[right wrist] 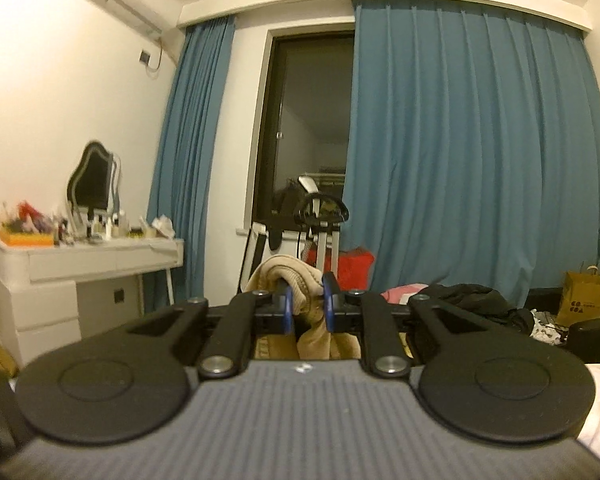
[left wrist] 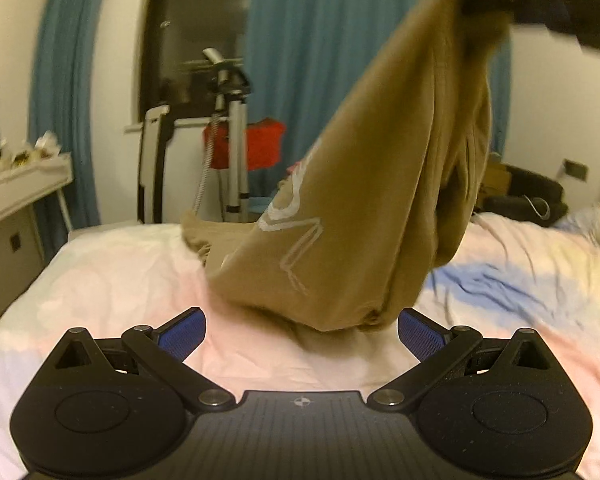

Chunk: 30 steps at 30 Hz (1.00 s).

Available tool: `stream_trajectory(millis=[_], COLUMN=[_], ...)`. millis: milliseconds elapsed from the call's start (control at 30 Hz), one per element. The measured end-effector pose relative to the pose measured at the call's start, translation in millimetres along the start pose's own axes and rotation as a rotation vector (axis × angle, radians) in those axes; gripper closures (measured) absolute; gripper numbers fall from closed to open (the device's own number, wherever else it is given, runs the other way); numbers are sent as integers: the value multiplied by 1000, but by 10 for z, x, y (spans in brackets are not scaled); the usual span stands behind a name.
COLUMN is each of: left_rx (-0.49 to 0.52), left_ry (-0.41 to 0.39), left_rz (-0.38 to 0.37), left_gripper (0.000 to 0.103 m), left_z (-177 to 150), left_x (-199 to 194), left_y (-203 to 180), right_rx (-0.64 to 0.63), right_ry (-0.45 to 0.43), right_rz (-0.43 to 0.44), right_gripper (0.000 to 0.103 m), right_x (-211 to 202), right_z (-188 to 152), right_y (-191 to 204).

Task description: Fold clothes

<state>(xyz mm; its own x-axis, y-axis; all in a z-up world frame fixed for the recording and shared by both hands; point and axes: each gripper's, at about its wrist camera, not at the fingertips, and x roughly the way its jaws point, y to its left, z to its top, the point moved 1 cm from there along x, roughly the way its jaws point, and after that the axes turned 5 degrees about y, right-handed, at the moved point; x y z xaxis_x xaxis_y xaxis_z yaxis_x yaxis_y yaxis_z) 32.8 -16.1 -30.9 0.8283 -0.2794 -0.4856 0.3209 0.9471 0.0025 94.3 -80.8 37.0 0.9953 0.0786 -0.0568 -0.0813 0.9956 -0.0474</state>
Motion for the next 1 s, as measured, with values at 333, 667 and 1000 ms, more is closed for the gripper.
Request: stream_trajectory(millis=[333,667,1000], left_rx=[275,489,370], left_ry=[65,126,120], left_rz=[-50,-84,-118], left_gripper=[28,47,97], left_z=[-249,-581,-547], left_x=[342,1075,1050], left_y=[-769,-1358,-1152], right_rx=[166,453,595], right_ry=[-27,115,241], right_rz=[39,-54,-105], right_gripper=[85,85,84], right_x=[-125,153,428], right_z=[-329,-1141,-1499], right_y=[-511,-1430,-1689])
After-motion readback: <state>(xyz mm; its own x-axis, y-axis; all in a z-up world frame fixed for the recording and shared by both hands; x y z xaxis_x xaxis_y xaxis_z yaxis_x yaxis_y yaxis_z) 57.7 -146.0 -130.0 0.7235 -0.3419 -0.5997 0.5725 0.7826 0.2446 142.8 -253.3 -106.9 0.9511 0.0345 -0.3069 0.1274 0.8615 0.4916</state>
